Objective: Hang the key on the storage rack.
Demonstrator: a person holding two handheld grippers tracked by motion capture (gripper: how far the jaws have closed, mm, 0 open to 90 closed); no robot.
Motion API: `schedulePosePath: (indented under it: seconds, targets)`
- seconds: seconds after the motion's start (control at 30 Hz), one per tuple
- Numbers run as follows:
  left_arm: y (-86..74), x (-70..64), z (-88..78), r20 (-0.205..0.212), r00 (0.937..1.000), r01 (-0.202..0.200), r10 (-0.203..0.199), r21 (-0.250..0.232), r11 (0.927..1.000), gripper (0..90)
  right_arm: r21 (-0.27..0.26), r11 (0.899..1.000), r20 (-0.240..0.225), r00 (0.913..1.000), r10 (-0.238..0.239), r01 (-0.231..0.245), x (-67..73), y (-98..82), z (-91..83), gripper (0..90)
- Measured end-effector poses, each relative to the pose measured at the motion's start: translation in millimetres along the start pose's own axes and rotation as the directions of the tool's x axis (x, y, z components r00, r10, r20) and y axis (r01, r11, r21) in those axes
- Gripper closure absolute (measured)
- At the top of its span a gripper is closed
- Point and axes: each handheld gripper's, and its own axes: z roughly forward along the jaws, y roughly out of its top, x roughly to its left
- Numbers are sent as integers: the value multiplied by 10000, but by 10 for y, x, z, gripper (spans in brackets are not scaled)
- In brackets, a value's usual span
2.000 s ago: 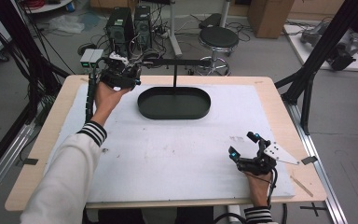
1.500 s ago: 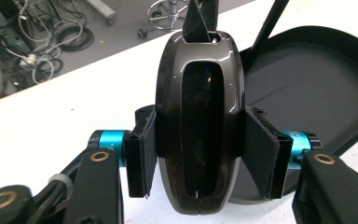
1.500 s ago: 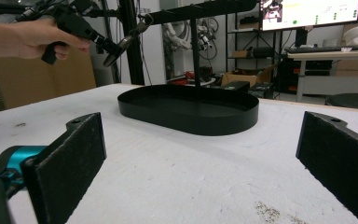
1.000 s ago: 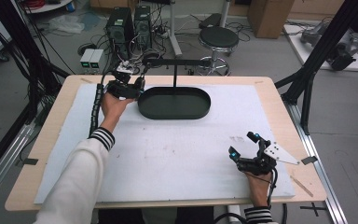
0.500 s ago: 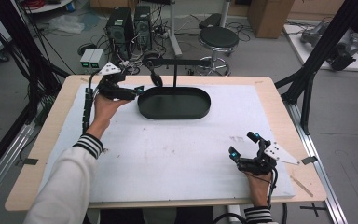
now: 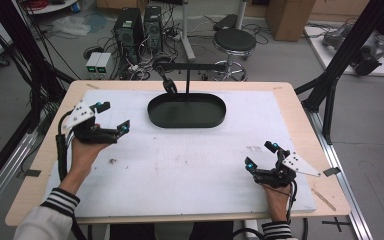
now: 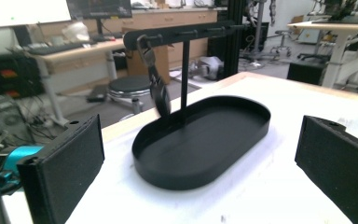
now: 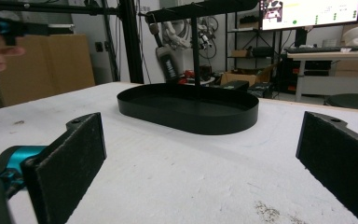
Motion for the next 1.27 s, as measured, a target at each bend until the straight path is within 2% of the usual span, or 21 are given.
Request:
schedulePosePath:
  seconds: [0.03,0.1,0.23,0.3,0.43,0.53,0.77,0.87,0.93,1.1,1.27]
  targets:
    - [-51,-25,-48,-28,10000,-42,42,-138,9999,17,9,10000,20,10000,-41,41,-1,0,0,3]
    - [-153,-72,-141,16,9999,127,-127,-336,9994,17,11,10000,34,10000,-54,54,2,0,0,3]
    - [-321,-130,-273,101,9991,415,-412,-375,9984,17,-22,10000,53,9999,-97,97,1,0,3,3]
    - [-387,-156,-341,130,9993,363,-357,-465,9983,17,-23,10000,64,9999,-96,96,2,0,3,3]
    - [-544,-216,-484,86,9992,402,-395,-1068,9935,17,5,9999,81,9999,-104,104,5,0,1,3]
    - [-622,-220,-553,161,9987,503,-488,-1129,9923,17,73,10000,82,10000,-48,48,16,0,-1,3]
    - [-768,-167,-639,219,9980,608,-586,-1183,9911,17,88,10000,129,9999,-32,31,19,0,2,3]
    - [-863,-148,-664,404,9954,907,-864,-1211,9885,17,98,9999,135,9999,-28,26,18,1,1,3]
    - [-872,-150,-674,391,9957,891,-845,-1351,9868,17,102,9999,141,9999,-24,22,18,0,1,3]
    - [-872,-170,-659,342,9972,708,-671,-1193,9903,17,105,9999,160,9999,-32,30,19,0,0,3]
    - [-876,-165,-664,358,9967,771,-732,-1242,9893,17,95,9999,167,9999,-46,45,19,0,0,3]
